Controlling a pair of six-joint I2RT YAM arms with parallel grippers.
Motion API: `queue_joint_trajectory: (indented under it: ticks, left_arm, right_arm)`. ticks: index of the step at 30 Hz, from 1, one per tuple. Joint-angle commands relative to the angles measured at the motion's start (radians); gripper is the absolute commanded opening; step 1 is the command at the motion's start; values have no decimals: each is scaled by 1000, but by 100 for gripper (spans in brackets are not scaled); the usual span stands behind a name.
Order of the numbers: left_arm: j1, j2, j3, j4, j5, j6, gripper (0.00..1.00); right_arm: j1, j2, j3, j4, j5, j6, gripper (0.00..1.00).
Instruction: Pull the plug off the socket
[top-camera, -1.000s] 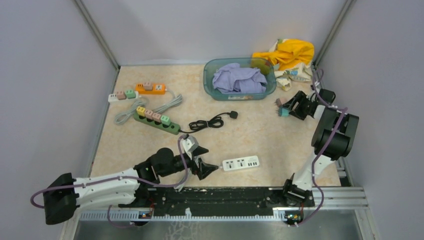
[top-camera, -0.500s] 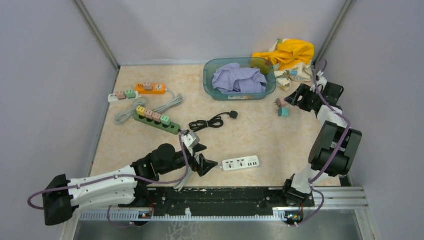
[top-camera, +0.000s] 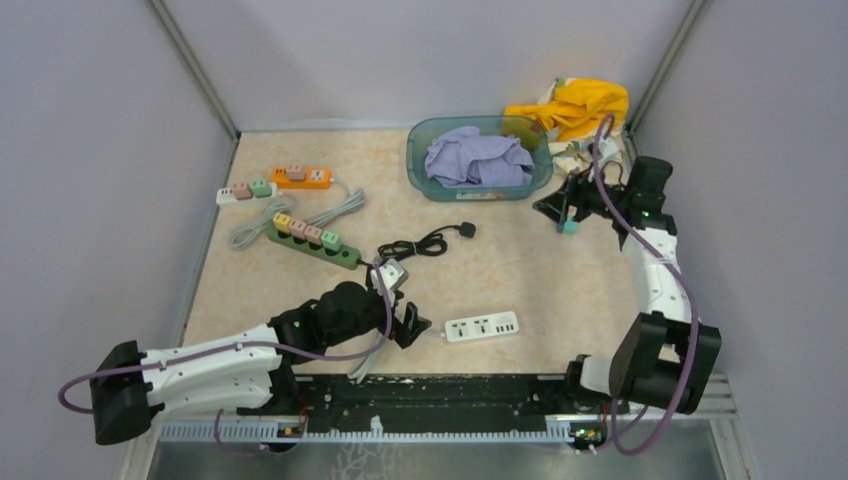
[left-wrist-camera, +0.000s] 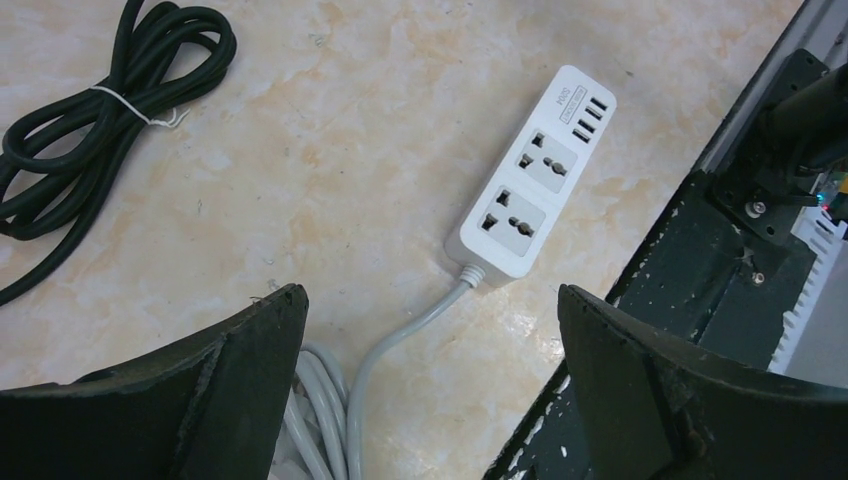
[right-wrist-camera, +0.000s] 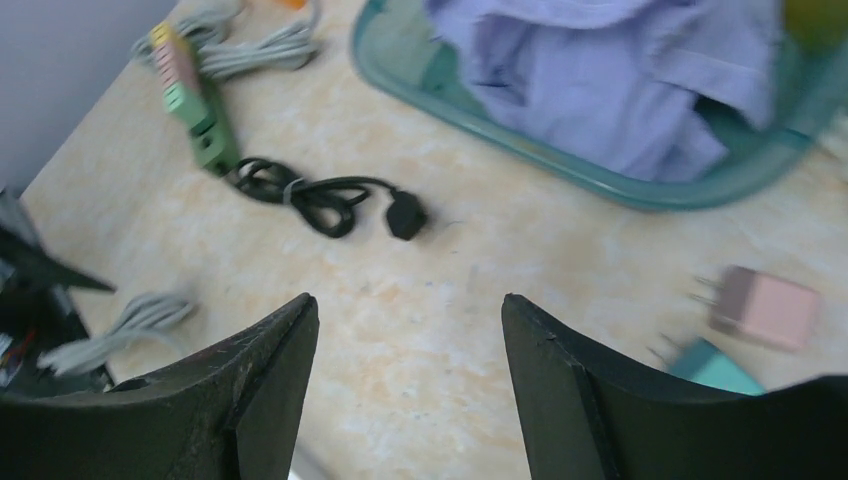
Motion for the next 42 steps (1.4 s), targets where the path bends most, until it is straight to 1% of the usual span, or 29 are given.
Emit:
queue_joint_trajectory:
  ticks: [1, 5, 10, 13, 15, 18, 22, 30, 32, 34, 36, 37, 39, 42]
  left_arm:
    - [6, 2, 36, -56, -58, -8, 99]
    - [6, -34, 16, -58, -74, -33, 99]
    - [7, -65, -6, -78, -93, -82, 98]
    - [7, -67, -14, -91, -100, -107, 97]
    - [7, -62, -18, -94, -109, -116, 97]
    - [7, -49, -13, -95, -125, -122, 97]
    - [7, -33, -1, -80, -133, -113, 97]
    - [39, -76, 0, 14, -62, -87, 100]
    - [73, -104, -3, 45, -9, -79, 100]
    - [142, -152, -12, 103, 101, -85, 100]
    - [247, -202, -16, 149, 239, -101, 100]
    - [325, -220, 1, 148, 300, -104, 100]
    - [411, -224, 66, 88, 368, -72, 100]
    - [465, -171, 209, -78, 371, 44, 100]
  right_arm:
    - [124, -76, 5, -85, -162, -164, 68]
    - [233, -141, -52, -64, -257, -255, 68]
    - [319, -192, -143, -60, -347, -383, 69]
    - [368, -218, -187, -122, -376, -505, 74]
    - [392, -223, -195, -205, -397, -630, 78]
    - [423, -219, -197, -292, -387, -746, 81]
    - [463, -216, -209, -310, -344, -785, 83]
    - [581, -194, -215, -363, -237, -878, 85]
    - [615, -187, -215, -369, -212, -889, 85]
    - [645, -181, -215, -370, -193, -894, 85]
    - [675, -175, -215, -371, -171, -898, 85]
    - [689, -174, -216, -370, -161, -899, 85]
    - [713, -174, -216, -370, -138, -902, 85]
    - [743, -177, -215, -366, -108, -904, 85]
